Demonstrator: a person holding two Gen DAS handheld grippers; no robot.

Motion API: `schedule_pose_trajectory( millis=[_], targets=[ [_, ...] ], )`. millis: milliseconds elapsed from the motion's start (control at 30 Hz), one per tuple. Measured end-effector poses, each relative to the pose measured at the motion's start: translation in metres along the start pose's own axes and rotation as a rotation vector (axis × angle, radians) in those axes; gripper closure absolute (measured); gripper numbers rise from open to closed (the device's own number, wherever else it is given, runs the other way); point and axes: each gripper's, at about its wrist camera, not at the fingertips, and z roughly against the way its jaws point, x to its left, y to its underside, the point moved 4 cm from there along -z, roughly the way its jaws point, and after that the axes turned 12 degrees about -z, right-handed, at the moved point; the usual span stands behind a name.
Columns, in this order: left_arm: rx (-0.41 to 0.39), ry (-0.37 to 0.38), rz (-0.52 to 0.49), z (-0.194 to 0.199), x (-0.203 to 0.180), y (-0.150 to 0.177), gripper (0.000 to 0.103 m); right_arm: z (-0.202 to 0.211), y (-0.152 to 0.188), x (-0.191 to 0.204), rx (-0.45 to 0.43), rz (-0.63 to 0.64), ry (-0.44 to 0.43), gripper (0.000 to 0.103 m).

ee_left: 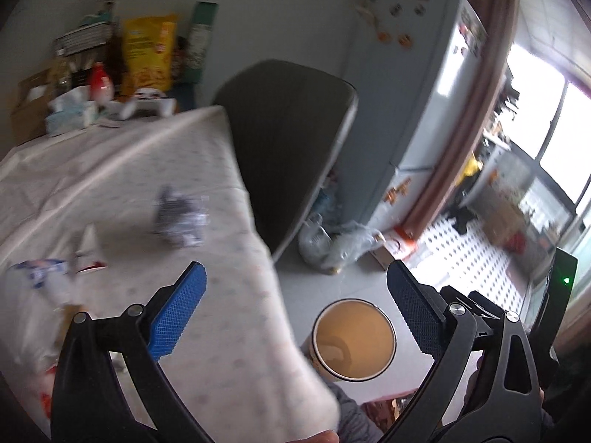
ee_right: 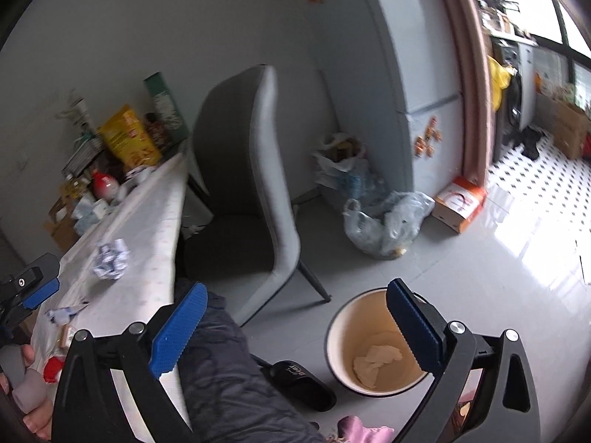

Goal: Collect trash
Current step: 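Move both tools back to the table toward the crumpled paper ball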

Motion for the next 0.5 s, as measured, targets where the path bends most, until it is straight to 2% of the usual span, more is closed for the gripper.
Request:
schedule_pose_trajectory(
  millis=[267,500],
  targets=[
    [-0.073,-0.061,0.110,0.051,0.057,0.022,0.006,0.017,0.018,0.055,0.004,0.071,-0.056,0.008],
    [-0.102,-0.114,0.201,0.078,0.098,0.045,0.006,0.027,0.033,0.087,0.008,0.132,-0.095,0.008]
  ],
)
